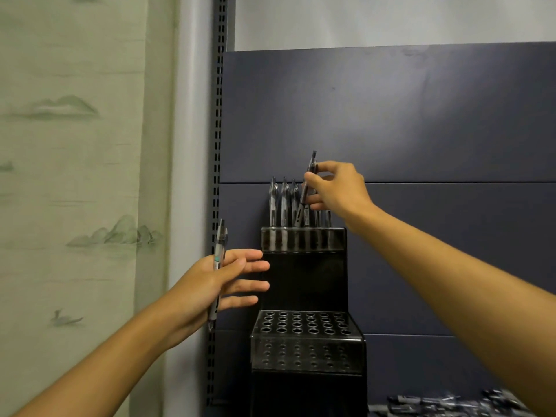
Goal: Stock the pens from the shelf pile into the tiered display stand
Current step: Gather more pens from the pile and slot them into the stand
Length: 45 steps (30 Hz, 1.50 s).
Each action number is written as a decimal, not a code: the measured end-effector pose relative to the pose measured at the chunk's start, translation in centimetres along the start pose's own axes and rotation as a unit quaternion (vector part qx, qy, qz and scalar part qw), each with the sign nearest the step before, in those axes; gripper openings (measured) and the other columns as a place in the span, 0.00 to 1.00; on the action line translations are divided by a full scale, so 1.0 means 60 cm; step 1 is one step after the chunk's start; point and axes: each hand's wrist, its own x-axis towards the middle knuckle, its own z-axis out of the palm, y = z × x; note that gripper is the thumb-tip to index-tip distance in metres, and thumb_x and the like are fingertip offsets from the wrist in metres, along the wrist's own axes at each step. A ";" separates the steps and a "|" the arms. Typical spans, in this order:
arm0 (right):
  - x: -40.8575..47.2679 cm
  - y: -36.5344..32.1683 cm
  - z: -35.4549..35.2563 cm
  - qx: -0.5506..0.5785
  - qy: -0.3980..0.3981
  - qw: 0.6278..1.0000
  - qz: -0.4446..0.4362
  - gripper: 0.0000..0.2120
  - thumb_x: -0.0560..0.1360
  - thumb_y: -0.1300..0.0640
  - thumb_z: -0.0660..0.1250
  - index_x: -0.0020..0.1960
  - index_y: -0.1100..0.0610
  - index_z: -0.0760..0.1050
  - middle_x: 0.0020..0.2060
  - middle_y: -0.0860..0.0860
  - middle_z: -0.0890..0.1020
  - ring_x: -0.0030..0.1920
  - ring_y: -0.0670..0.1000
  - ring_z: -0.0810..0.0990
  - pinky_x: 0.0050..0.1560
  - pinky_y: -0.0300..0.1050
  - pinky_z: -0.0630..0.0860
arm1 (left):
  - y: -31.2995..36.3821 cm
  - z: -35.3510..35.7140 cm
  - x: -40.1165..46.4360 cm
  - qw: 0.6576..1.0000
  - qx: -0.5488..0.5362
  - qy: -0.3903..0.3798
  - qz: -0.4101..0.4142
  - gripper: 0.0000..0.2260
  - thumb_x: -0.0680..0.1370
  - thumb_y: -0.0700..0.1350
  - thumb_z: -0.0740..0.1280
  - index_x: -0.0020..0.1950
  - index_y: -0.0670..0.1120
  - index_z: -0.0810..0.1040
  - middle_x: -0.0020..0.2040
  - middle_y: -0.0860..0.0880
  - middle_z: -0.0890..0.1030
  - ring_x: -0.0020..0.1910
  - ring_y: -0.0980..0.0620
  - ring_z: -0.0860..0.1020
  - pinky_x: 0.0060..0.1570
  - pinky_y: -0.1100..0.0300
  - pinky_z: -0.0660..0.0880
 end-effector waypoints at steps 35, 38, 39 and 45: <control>-0.115 -0.029 0.044 0.015 -0.243 0.967 -0.073 0.08 0.77 0.51 0.70 0.51 0.55 0.83 0.45 0.50 0.87 0.45 0.45 0.85 0.49 0.40 0.80 | 0.023 0.076 0.008 0.997 -0.022 -0.070 0.017 0.09 0.82 0.43 0.62 0.57 0.46 0.81 0.54 0.48 0.86 0.53 0.47 0.85 0.53 0.52 0.81; -0.101 -0.041 0.035 0.035 -0.203 0.976 -0.069 0.08 0.79 0.52 0.68 0.51 0.57 0.80 0.44 0.51 0.87 0.40 0.48 0.86 0.44 0.45 0.82 | 0.017 0.063 0.005 0.998 -0.004 -0.067 0.014 0.10 0.81 0.45 0.64 0.61 0.49 0.79 0.55 0.51 0.85 0.54 0.49 0.84 0.54 0.53 0.80; -0.093 -0.045 0.030 0.039 -0.187 0.979 -0.070 0.08 0.79 0.52 0.68 0.51 0.57 0.80 0.43 0.51 0.87 0.40 0.49 0.86 0.43 0.46 0.82 | 0.015 0.058 0.005 0.998 -0.004 -0.062 0.014 0.11 0.81 0.45 0.64 0.62 0.49 0.78 0.56 0.51 0.85 0.54 0.49 0.84 0.54 0.54 0.80; -0.016 -0.046 -0.014 0.074 -0.050 0.995 -0.041 0.10 0.78 0.54 0.70 0.55 0.60 0.78 0.46 0.57 0.86 0.38 0.57 0.87 0.38 0.46 0.82 | 0.002 0.027 0.000 0.998 0.033 -0.046 0.020 0.12 0.81 0.44 0.64 0.64 0.49 0.77 0.57 0.52 0.85 0.55 0.49 0.84 0.52 0.55 0.80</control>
